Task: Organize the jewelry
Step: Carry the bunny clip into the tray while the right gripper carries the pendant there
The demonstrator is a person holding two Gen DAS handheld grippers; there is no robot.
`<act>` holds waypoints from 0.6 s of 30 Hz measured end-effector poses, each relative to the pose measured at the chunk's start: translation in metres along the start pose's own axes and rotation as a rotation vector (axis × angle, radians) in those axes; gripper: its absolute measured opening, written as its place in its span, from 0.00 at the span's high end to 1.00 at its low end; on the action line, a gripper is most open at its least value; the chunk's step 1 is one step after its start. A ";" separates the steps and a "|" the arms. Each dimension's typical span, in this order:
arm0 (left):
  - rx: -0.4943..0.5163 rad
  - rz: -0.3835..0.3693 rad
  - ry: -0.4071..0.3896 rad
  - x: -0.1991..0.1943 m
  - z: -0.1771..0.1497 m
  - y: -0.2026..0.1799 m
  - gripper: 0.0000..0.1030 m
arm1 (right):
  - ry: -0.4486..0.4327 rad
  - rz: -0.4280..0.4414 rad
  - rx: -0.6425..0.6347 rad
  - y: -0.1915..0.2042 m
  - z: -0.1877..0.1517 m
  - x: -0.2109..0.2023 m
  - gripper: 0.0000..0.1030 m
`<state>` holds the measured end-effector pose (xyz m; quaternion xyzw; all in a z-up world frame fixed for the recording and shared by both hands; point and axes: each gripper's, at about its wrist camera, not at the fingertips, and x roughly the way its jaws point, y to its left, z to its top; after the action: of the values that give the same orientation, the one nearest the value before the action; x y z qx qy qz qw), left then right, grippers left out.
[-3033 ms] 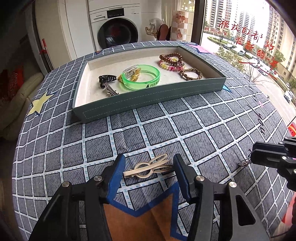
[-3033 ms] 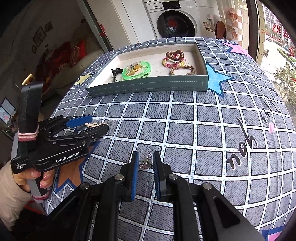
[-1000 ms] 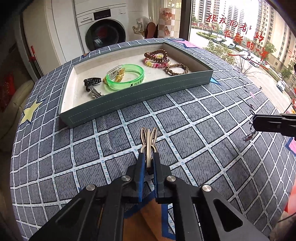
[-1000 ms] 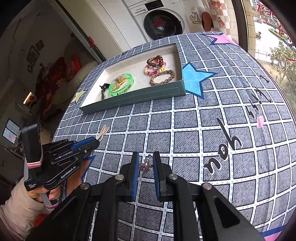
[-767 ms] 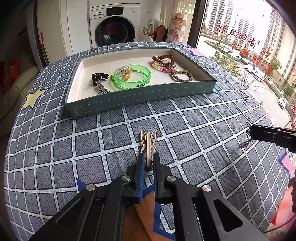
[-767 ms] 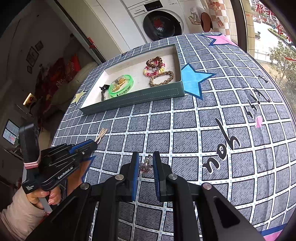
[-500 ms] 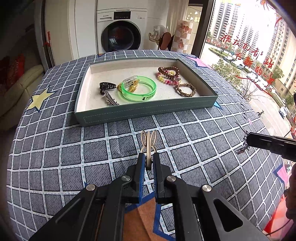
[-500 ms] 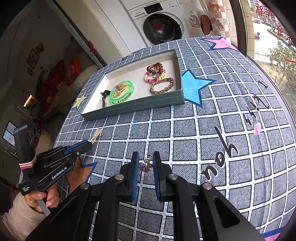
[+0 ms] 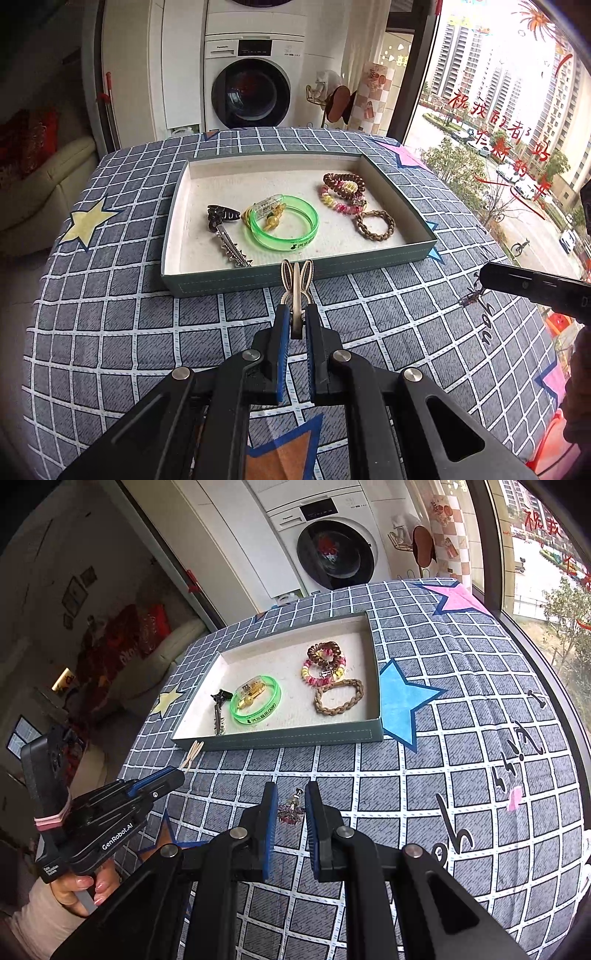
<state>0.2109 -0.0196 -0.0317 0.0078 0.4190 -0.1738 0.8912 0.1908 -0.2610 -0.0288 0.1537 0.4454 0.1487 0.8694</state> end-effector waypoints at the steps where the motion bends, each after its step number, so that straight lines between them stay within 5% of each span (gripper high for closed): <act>1: -0.003 0.001 -0.006 0.000 0.004 0.001 0.80 | -0.005 0.002 -0.001 0.000 0.005 0.000 0.84; 18: -0.059 0.058 -0.041 0.038 0.066 0.021 0.80 | -0.009 -0.017 -0.029 0.004 0.091 0.047 0.84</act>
<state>0.2888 -0.0222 -0.0204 -0.0097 0.4054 -0.1354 0.9040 0.2915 -0.2508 -0.0108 0.1381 0.4408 0.1471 0.8746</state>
